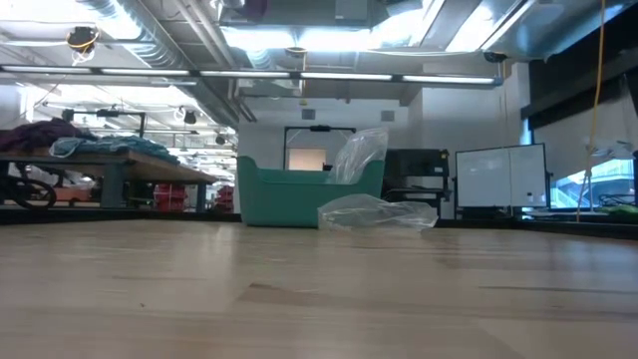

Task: Roll bandage
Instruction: Roll the violet bandage

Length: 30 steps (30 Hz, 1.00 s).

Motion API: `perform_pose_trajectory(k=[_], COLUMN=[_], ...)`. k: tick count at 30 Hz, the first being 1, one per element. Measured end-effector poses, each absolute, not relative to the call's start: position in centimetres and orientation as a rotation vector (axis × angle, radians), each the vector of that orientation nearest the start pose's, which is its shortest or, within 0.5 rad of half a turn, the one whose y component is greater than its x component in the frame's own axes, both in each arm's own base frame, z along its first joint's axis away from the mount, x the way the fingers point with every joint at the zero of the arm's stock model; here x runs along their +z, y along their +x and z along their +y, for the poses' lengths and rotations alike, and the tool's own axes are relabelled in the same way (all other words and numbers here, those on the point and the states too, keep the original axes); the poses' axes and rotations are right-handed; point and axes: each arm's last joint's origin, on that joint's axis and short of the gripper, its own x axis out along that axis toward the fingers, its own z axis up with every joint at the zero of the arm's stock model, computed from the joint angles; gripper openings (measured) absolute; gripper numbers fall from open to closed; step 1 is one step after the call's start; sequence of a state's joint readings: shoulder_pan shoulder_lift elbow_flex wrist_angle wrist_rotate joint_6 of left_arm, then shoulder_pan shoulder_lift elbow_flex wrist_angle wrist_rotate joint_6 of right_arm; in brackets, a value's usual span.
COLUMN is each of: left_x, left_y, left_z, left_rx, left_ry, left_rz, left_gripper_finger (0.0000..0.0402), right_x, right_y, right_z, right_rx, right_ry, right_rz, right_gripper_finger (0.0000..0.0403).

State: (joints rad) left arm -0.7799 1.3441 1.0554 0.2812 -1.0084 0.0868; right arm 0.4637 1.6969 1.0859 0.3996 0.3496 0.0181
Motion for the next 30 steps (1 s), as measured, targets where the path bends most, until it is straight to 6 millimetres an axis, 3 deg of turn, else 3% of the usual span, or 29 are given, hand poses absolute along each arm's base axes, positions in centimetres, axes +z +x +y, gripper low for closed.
perform_pose_trajectory(k=[8,15,19,24,30], left_x=[35.6,34.6,34.4,34.4,34.5], left_y=[23.4,23.0,23.1,23.7,23.9], left_z=[-18.2,-18.8,-18.5,-18.2,-18.0], left_rx=[0.264,0.217,0.224,0.161,0.142], left_ry=[0.234,0.304,0.370,0.318,0.254], left_rz=[0.011,0.079,0.106,0.095,0.082], left_gripper_finger=[0.0012,0.0013,0.0010,0.0011,0.0009], right_x=[24.6,22.9,23.3,23.7,23.9], right_y=[34.6,34.9,35.6,36.1,36.2], right_z=[15.9,13.4,12.4,11.9,11.7], right_rx=[0.032,-0.012,0.039,0.174,0.179], right_ry=[-0.185,-0.226,-0.181,-0.108,-0.151], right_rz=[0.246,0.407,0.352,0.314,0.287], right_gripper_finger=[0.0236,0.0236,0.0236,0.0236,0.0236])
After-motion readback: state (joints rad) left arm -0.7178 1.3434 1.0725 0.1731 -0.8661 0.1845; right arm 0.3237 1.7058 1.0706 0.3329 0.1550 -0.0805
